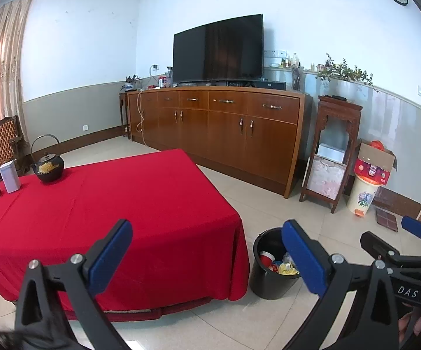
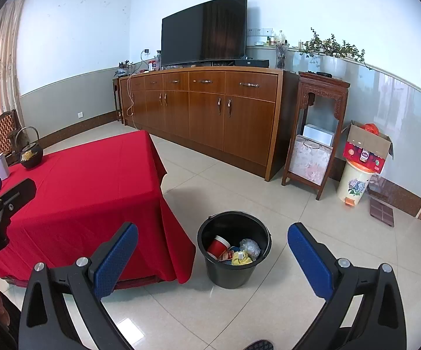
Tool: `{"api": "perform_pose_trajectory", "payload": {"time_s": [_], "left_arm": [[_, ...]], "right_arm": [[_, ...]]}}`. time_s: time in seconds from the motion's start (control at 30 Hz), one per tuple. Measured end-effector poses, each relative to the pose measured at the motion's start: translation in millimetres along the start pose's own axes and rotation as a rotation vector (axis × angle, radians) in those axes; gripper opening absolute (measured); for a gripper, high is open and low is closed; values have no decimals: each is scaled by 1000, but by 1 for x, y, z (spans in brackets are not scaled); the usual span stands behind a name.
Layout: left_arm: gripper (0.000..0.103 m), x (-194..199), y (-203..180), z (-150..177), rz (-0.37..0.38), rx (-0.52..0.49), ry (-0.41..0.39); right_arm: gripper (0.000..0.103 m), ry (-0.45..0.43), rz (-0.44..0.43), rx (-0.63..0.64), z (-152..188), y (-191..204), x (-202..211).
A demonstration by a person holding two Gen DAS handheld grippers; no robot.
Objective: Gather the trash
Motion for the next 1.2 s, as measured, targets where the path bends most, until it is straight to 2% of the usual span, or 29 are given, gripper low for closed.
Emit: {"api": "perform_pose_trajectory", "payload": {"time_s": [1.2], "left_arm": [[103, 2, -14, 4, 14, -18, 6]], "right_arm": [[103, 1, 1, -4, 9, -8, -4]]}}
Point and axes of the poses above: each gripper's, at about its wrist camera, not at the fingertips, and x roughly against the way its jaws point, y to its left, z to its underside, the point moved 10 cm from there along -x, roughly the way its jaws point, and after that the axes turned 7 degrees about -x, right-handed, at the moved point
